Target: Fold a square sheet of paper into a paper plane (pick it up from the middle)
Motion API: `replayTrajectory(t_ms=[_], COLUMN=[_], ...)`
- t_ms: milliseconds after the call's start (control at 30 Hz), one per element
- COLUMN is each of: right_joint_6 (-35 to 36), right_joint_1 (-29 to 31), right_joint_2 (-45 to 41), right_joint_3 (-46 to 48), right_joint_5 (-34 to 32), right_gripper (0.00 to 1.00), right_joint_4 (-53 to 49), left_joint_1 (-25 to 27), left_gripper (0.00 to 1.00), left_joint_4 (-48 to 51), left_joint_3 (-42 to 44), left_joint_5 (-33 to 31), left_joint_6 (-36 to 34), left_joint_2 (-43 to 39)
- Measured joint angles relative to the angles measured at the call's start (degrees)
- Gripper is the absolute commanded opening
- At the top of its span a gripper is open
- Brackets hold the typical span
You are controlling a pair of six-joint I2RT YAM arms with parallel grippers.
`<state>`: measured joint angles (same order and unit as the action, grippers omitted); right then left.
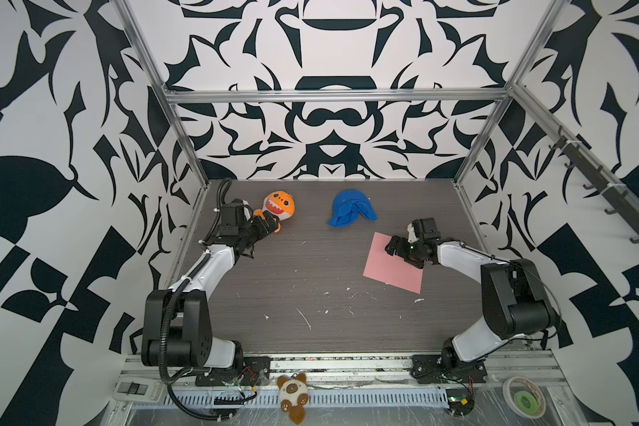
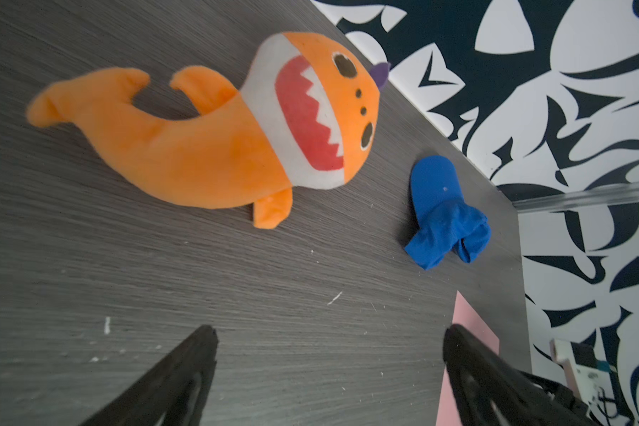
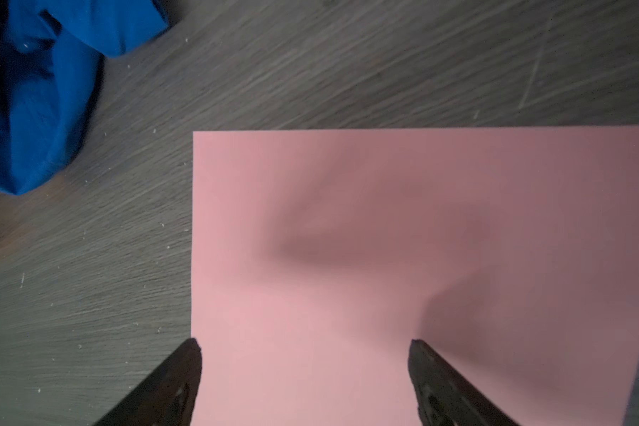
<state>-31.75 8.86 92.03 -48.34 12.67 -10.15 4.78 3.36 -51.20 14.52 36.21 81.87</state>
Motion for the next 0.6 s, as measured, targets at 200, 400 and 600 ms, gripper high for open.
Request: replayTrajectory(t_ms=[200, 400, 600], right_joint_6=[1.4, 4.37, 1.9], right_joint_1=[2.73, 7.76, 18.25], right_joint_2=[3.23, 6.43, 9.35], right_joint_3=[-2.27, -5.31, -7.13], right_joint_5=[-0.11, -0.31, -0.7], right_gripper=[0.9, 0.9, 0.87], right_joint_4=[-0.35, 0.37, 5.31], left_joint_1=[1.97, 3.3, 4.92], left_gripper=[0.99, 0.99, 0.99], left_joint_4=[0.28, 0.63, 1.73], left_joint_3=[0.0, 0.02, 0.0], left_joint_5=[0.79, 0.98, 0.46], left_joint_6=[0.0, 0.0, 0.02], left_joint_2=[0.94, 1.97, 1.99])
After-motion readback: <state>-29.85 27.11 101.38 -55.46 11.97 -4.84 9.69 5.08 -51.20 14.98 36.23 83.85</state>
